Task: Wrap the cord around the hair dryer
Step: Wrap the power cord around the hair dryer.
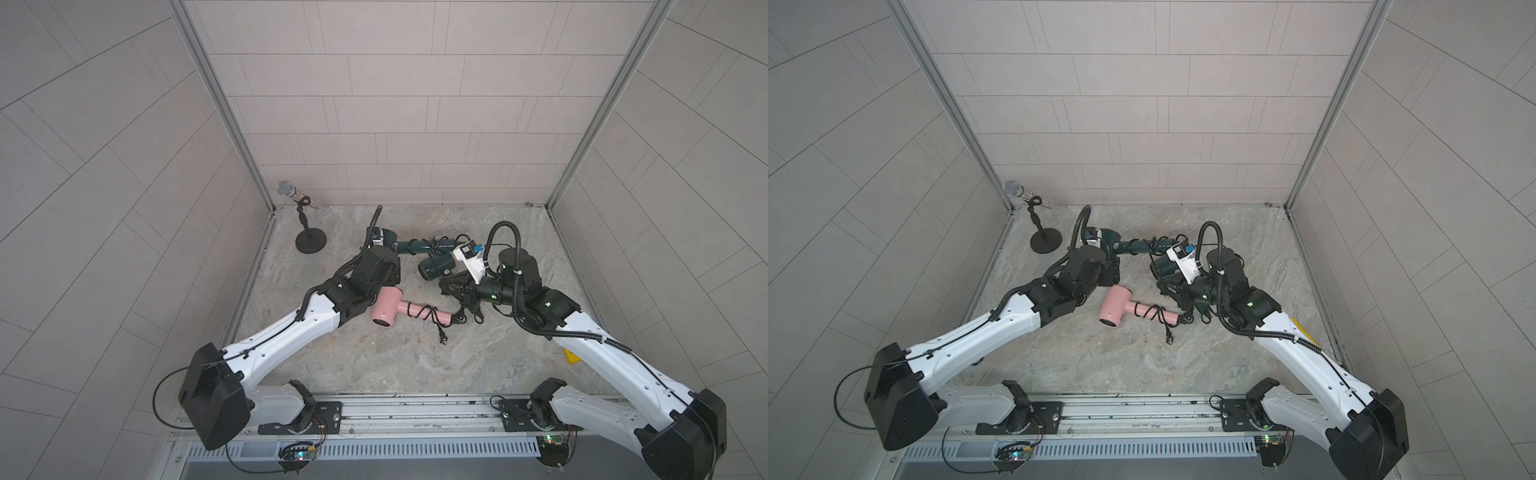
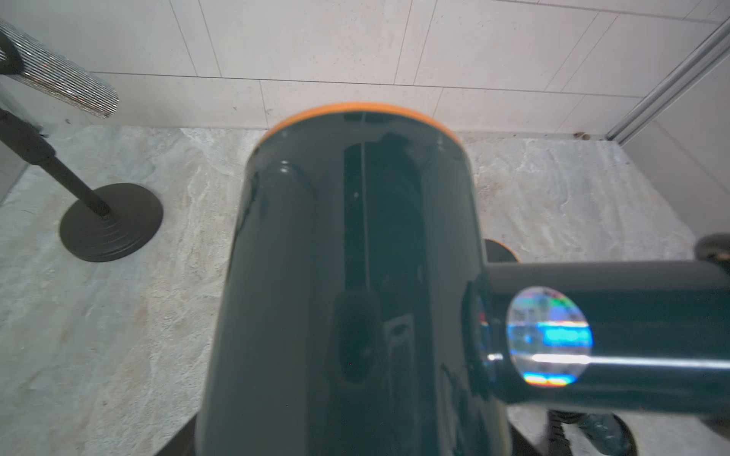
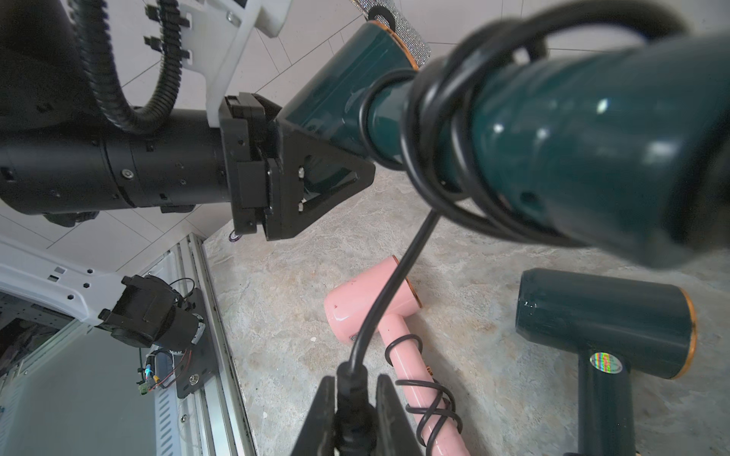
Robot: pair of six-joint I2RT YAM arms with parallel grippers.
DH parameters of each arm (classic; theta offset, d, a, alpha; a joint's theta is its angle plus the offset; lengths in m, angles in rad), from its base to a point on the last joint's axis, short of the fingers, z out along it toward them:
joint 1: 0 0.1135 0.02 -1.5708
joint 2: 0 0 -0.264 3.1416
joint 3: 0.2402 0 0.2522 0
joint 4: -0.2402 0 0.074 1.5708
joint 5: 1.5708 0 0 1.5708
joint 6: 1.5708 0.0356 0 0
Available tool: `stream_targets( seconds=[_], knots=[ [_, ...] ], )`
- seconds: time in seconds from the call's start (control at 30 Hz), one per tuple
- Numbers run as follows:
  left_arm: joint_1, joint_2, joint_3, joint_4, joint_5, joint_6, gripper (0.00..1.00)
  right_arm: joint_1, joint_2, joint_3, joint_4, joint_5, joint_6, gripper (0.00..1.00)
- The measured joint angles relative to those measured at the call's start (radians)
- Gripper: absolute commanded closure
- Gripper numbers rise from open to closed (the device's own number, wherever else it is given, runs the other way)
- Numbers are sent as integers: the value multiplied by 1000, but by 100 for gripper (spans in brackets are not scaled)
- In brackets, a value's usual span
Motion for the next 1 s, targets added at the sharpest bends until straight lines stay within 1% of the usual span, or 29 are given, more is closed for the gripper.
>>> stream_targets(
  seconds=[0.1,0.2,0.37,0.53,0.63,0.73,0.87,1.0],
  knots=[
    [-18,2,0,5,-64,45,100,11,22,22,-26,31,-5,100],
    [-30,16,0,26,-126,117,100,17,72,67,-71,58,-4,100],
    [-46,90,14,40,-173,240,100,20,201,209,-163,85,27,100],
    [-89,141,15,67,-179,383,100,-16,280,311,-227,82,98,100],
    [-108,156,13,102,-169,454,100,-79,306,333,-246,57,159,100],
    [-118,178,13,138,-147,492,100,-138,324,333,-264,25,193,100],
    [-129,224,13,174,-110,513,100,-180,339,328,-318,21,172,100],
    [-138,248,13,179,-77,511,100,-228,337,304,-368,-2,98,100]
  ],
)
